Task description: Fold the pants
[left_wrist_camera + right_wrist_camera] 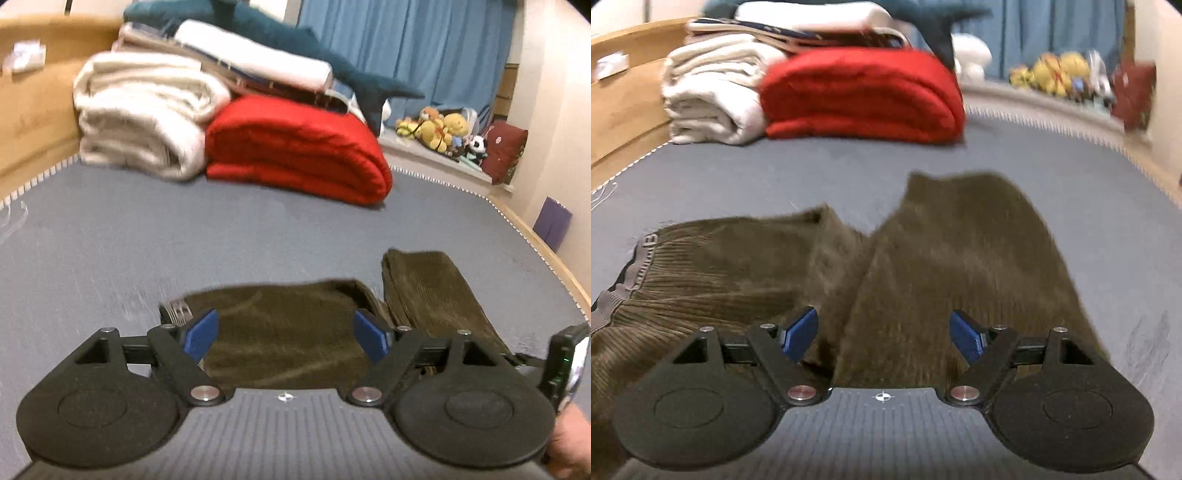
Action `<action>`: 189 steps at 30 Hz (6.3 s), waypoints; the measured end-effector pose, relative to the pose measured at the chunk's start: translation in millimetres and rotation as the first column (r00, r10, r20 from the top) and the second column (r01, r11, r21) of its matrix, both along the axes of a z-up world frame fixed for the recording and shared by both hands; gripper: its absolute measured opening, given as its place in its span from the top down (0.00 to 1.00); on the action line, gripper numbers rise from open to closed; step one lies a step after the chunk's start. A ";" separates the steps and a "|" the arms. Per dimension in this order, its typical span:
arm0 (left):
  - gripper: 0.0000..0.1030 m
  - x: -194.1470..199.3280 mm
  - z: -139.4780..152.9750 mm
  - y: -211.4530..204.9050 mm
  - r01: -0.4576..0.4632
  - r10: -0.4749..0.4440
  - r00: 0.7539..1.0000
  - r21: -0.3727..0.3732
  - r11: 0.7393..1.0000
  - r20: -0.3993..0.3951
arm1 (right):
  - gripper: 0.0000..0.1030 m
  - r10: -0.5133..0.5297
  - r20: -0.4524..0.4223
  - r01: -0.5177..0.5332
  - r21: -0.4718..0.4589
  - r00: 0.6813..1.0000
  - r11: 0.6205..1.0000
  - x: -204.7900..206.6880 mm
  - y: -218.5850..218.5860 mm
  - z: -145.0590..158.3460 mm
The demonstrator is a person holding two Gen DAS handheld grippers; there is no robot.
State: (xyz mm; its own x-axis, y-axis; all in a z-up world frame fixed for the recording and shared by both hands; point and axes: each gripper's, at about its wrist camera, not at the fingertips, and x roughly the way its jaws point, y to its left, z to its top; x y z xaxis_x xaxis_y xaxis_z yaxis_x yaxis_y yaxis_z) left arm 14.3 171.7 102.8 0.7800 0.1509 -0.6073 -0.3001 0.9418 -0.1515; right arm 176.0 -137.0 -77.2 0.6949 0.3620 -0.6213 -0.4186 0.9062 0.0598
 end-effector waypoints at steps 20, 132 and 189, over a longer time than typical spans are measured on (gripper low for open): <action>0.20 -1.3 -13.8 5.5 0.121 -0.119 0.992 -0.068 0.990 0.030 | 0.93 -0.142 0.052 0.144 -0.035 0.989 0.989 -34.0 -71.2 46.5; 0.65 71.0 -144.6 -38.0 0.330 -0.347 0.879 -0.109 0.938 -0.328 | 0.87 -0.245 -0.106 0.260 0.171 0.964 0.950 71.4 -91.2 -25.5; 0.46 147.6 -139.2 -140.0 0.519 -0.519 0.852 -0.019 0.855 -0.065 | 0.85 -0.841 -0.313 0.824 0.513 0.441 0.241 59.3 -354.4 -40.6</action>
